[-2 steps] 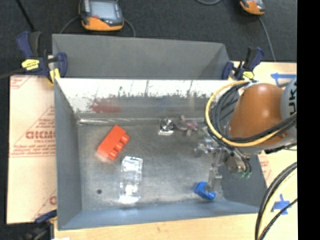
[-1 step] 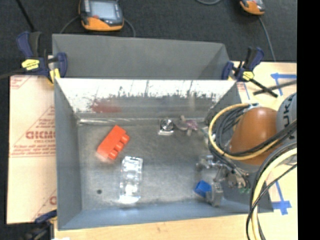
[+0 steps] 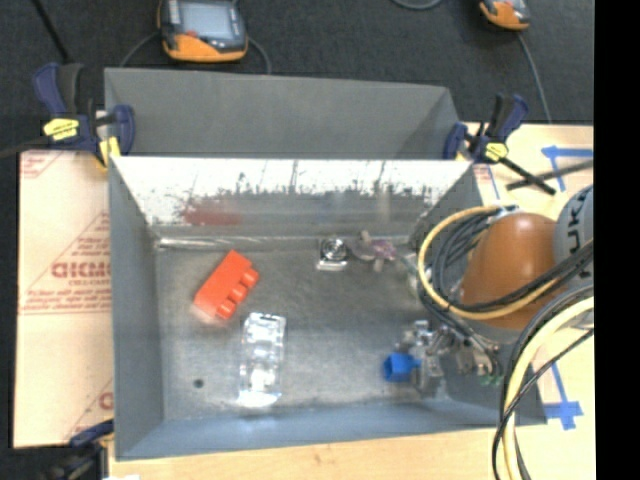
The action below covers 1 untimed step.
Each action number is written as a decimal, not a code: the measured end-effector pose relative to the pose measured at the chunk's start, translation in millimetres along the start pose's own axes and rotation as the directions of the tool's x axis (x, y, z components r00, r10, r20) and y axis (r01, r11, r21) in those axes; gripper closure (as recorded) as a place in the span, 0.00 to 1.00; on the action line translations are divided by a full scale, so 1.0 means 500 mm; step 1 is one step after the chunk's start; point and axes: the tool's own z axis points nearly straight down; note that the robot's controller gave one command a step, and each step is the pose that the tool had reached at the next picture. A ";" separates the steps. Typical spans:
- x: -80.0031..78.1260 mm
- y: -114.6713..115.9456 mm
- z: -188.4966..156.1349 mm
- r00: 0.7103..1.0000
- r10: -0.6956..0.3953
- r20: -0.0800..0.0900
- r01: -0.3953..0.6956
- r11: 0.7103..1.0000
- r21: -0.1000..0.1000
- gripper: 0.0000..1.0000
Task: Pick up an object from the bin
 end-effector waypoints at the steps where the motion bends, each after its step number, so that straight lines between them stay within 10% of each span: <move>1: -0.072 -0.008 -0.277 0.999 0.053 0.004 -0.053 0.999 0.001 1.00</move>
Offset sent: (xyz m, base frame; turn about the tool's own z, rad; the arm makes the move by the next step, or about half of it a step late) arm 0.0316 -0.0005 0.1333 0.0537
